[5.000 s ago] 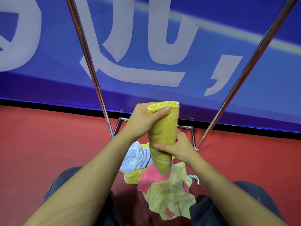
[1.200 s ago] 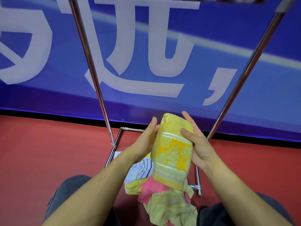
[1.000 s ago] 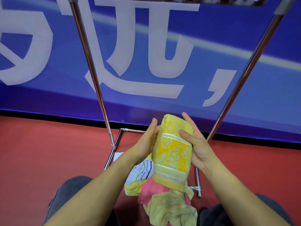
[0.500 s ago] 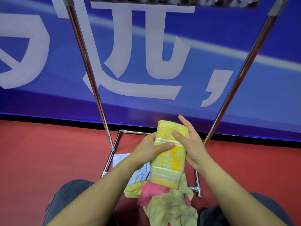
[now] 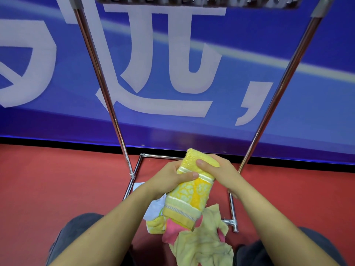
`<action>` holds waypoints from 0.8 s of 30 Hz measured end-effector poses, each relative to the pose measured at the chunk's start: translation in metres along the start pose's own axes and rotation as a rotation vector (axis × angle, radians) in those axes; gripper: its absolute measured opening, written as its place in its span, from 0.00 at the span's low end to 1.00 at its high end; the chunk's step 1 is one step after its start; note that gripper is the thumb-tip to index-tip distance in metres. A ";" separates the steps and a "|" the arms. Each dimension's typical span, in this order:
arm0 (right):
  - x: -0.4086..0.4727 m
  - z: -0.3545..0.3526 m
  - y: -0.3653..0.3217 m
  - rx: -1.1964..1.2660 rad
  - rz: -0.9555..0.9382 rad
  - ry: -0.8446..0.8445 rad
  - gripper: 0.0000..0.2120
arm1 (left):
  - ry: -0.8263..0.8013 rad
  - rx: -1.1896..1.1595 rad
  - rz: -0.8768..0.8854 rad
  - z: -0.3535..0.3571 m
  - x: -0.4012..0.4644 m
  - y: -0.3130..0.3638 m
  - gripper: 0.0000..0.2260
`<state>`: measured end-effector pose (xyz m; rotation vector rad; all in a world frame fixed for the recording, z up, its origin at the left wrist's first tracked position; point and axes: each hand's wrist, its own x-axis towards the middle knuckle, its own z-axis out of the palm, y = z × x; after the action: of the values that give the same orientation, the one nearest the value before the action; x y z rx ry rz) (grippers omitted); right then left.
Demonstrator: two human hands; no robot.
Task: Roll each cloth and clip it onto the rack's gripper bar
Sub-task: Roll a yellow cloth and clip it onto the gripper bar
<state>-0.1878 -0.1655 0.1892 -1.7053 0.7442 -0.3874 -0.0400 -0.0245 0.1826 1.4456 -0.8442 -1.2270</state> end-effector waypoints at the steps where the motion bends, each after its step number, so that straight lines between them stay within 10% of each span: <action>1: -0.001 -0.001 -0.001 0.054 -0.001 -0.010 0.14 | -0.017 -0.008 -0.003 0.000 -0.001 0.000 0.16; 16: 0.005 0.000 0.004 0.291 0.015 0.299 0.08 | -0.196 0.113 0.066 0.012 -0.004 0.000 0.42; 24: 0.000 0.008 0.005 0.166 -0.064 0.428 0.23 | 0.117 0.248 0.087 0.006 0.000 -0.011 0.35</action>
<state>-0.1840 -0.1604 0.1820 -1.5074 0.9381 -0.8528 -0.0465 -0.0232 0.1727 1.6428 -0.9944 -0.9886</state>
